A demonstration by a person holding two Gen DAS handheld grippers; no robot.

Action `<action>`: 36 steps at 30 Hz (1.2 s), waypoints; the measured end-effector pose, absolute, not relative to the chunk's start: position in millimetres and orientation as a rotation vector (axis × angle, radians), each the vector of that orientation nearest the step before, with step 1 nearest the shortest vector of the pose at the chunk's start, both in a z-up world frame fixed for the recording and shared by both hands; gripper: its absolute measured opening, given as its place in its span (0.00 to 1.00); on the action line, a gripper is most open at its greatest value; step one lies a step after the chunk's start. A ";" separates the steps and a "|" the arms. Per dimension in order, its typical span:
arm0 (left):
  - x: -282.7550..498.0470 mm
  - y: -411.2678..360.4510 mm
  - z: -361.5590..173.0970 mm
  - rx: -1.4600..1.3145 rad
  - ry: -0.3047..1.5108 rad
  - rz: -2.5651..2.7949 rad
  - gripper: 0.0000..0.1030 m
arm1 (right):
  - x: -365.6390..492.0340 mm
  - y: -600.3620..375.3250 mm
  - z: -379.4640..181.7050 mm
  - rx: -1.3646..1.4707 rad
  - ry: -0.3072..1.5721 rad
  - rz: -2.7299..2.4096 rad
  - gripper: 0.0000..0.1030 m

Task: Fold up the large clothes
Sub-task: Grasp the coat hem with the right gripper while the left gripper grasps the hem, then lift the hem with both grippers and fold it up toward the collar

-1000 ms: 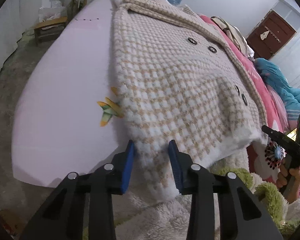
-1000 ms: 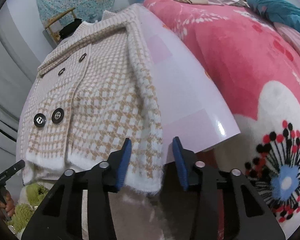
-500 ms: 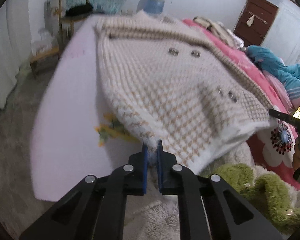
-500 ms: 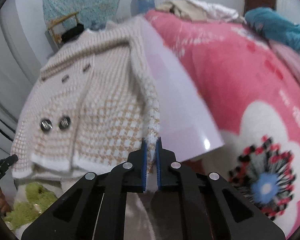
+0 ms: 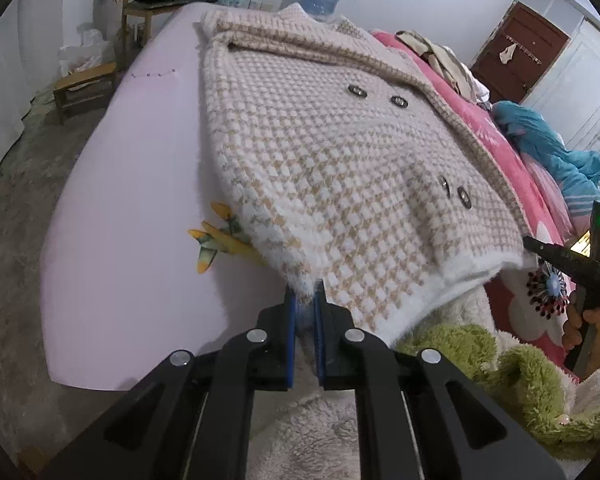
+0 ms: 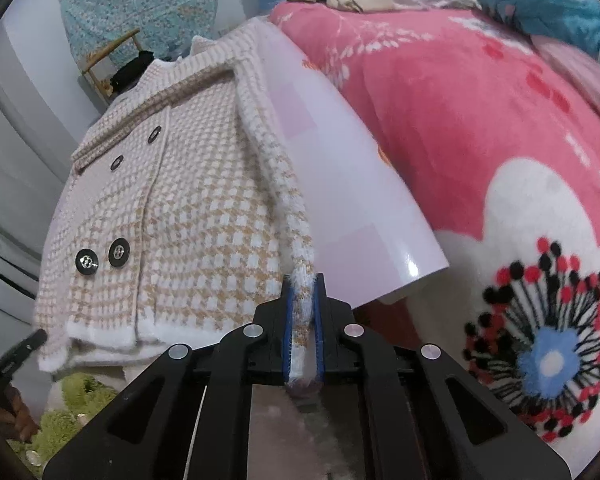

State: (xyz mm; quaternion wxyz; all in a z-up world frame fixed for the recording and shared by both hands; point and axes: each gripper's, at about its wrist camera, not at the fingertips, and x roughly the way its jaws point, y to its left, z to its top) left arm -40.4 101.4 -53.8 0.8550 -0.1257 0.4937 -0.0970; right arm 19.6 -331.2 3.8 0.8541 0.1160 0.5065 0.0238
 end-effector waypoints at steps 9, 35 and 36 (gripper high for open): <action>-35.7 102.2 -66.9 -0.295 1.106 -0.205 0.10 | 14.8 -330.7 -3.3 0.273 1.094 0.062 0.14; -2.2 112.1 15.5 -0.388 0.850 -0.318 0.07 | 41.4 -330.1 80.4 0.485 0.829 0.223 0.06; 3.8 115.6 18.7 -0.404 0.840 -0.321 0.07 | 48.0 -329.4 84.4 0.495 0.812 0.228 0.06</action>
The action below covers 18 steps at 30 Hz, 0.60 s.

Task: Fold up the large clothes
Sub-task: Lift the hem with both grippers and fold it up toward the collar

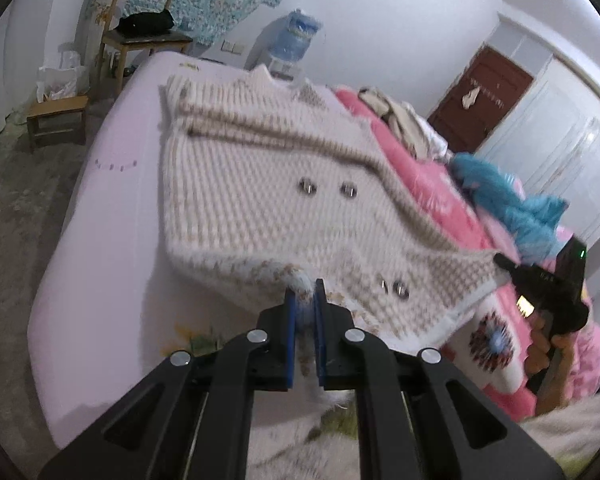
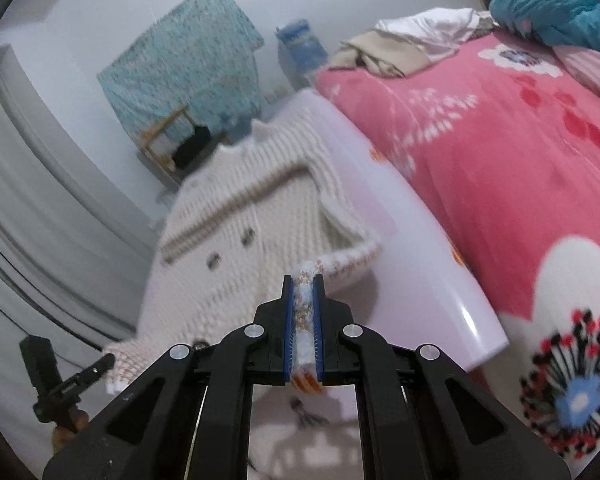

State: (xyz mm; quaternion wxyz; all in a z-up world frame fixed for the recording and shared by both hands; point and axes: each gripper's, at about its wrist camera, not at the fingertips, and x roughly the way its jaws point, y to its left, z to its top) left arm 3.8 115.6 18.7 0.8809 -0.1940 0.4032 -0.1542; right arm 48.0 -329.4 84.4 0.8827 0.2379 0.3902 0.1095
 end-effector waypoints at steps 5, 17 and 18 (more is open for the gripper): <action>40.2 135.1 32.5 -0.460 0.782 -0.310 0.07 | 85.2 -327.0 100.4 0.532 0.753 0.226 0.06; 162.4 189.9 5.0 -0.566 0.839 -0.201 0.07 | 229.4 -301.7 86.4 0.519 0.759 0.243 0.06; 172.1 192.0 -2.2 -0.569 0.859 -0.189 0.07 | 245.1 -296.9 78.2 0.509 0.780 0.238 0.06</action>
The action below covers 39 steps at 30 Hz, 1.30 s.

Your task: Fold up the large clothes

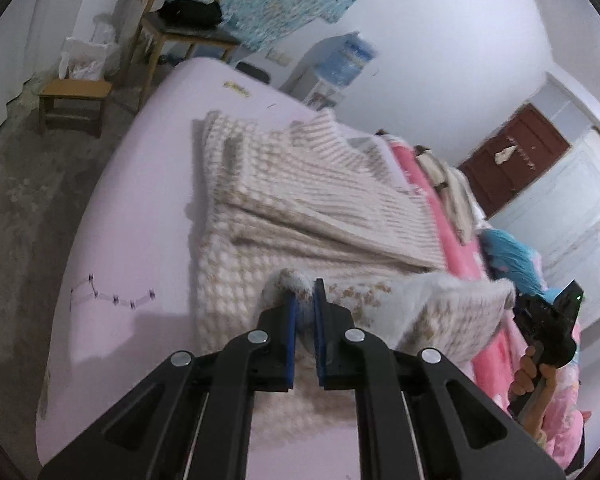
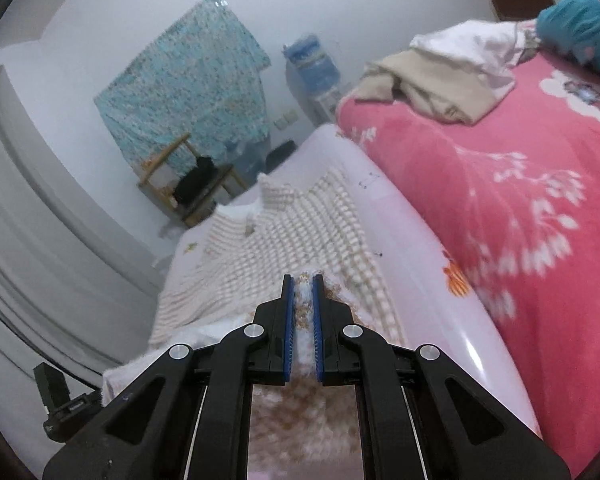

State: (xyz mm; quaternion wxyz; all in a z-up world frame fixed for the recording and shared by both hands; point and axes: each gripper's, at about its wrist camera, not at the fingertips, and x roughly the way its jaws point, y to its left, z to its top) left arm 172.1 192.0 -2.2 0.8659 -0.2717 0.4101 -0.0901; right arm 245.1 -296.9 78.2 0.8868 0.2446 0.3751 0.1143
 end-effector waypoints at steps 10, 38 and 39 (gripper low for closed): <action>209.7 220.9 -49.8 -0.799 1.034 -0.230 0.32 | 317.4 -293.4 -0.3 0.535 1.001 0.188 0.12; 88.5 177.2 -71.1 -0.926 0.845 -0.220 0.68 | 194.6 -342.4 -0.8 0.708 1.038 0.193 0.65; 91.1 179.7 -72.9 -0.954 0.830 -0.214 0.68 | 198.3 -340.4 -4.9 0.730 1.033 0.206 0.64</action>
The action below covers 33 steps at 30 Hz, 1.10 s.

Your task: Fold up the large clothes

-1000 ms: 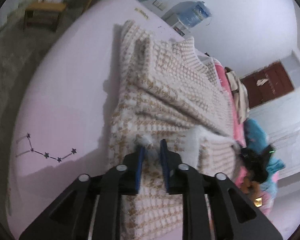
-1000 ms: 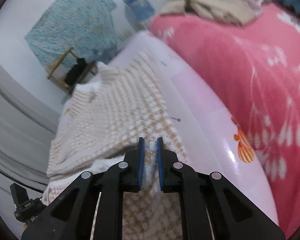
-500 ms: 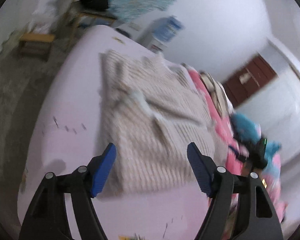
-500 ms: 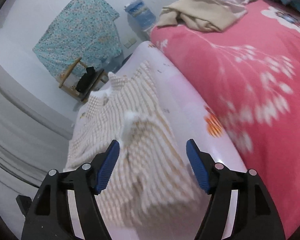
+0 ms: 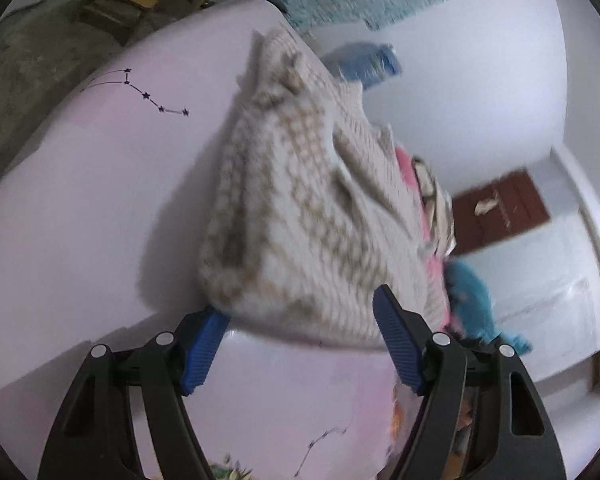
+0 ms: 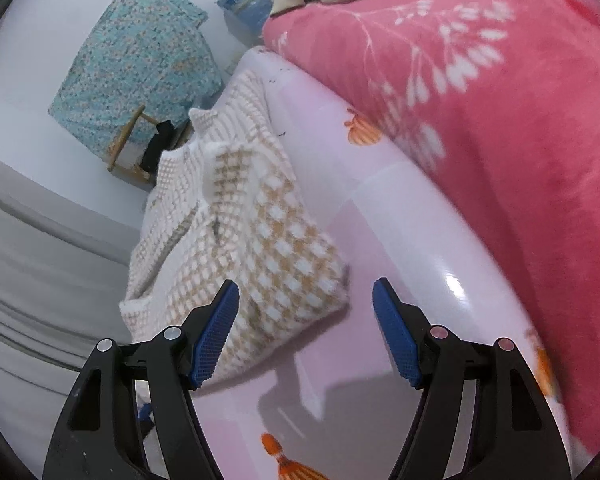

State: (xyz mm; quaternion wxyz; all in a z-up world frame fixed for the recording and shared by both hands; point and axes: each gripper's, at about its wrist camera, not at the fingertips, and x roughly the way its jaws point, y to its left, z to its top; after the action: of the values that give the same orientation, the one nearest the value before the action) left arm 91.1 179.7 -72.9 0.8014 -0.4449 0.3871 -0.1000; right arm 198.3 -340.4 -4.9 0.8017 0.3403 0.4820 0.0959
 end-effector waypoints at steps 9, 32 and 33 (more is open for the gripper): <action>110.2 168.4 -70.2 -0.851 0.810 -0.044 0.37 | 217.8 -323.9 -11.1 0.734 0.963 0.114 0.46; 31.5 145.7 25.1 -0.265 0.730 -0.064 0.10 | 113.7 -307.7 69.5 0.517 0.863 0.198 0.12; 26.5 146.1 23.4 -0.261 0.743 -0.065 0.10 | 105.8 -307.8 63.7 0.519 0.893 0.202 0.12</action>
State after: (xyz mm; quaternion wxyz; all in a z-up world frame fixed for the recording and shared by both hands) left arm 26.5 146.1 23.4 0.9229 -0.1273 0.3620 -0.0317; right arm 105.8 -307.8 63.7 0.8648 0.2476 0.4261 0.0965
